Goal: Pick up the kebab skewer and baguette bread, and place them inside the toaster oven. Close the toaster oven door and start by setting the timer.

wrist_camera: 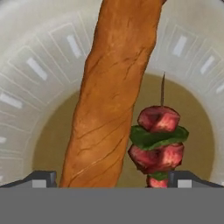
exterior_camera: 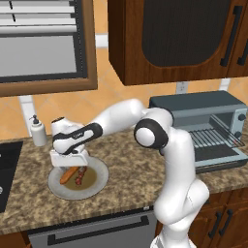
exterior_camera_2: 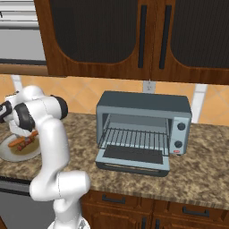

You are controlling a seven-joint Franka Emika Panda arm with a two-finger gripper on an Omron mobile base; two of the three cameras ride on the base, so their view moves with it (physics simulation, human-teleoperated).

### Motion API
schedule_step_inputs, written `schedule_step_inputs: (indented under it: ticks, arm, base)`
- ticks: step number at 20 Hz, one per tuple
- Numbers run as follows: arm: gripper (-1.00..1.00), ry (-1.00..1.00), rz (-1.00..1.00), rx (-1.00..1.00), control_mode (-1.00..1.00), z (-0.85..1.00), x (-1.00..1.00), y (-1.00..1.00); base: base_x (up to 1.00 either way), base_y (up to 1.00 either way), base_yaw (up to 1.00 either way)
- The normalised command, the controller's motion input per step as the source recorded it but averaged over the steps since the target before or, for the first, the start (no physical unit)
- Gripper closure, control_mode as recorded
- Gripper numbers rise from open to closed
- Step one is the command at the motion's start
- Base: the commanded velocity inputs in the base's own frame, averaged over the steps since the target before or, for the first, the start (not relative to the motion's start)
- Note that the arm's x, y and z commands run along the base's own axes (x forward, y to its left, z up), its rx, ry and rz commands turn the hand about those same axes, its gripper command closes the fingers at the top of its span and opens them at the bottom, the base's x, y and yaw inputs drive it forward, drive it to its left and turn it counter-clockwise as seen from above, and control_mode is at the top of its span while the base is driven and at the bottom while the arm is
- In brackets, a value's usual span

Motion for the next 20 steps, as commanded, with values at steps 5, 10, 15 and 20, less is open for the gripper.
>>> schedule_step_inputs:
  ticks: [5,10,15,20]
  arm:
    - [-1.00,0.00,0.00,0.01,-1.00,-0.06,-0.23,-0.33]
    - [-1.00,-0.01,0.02,0.04,-1.00,-0.22,-0.08,-0.40]
    - [-1.00,-0.10,0.07,0.03,-1.00,-0.41,-0.01,-0.24]
    - [-1.00,-0.08,0.15,0.05,-1.00,-0.37,0.00,-0.27]
  base:
    - [0.00,0.00,0.00]
    - [0.00,0.00,0.00]
    - [0.00,0.00,0.00]
    - [0.00,0.00,0.00]
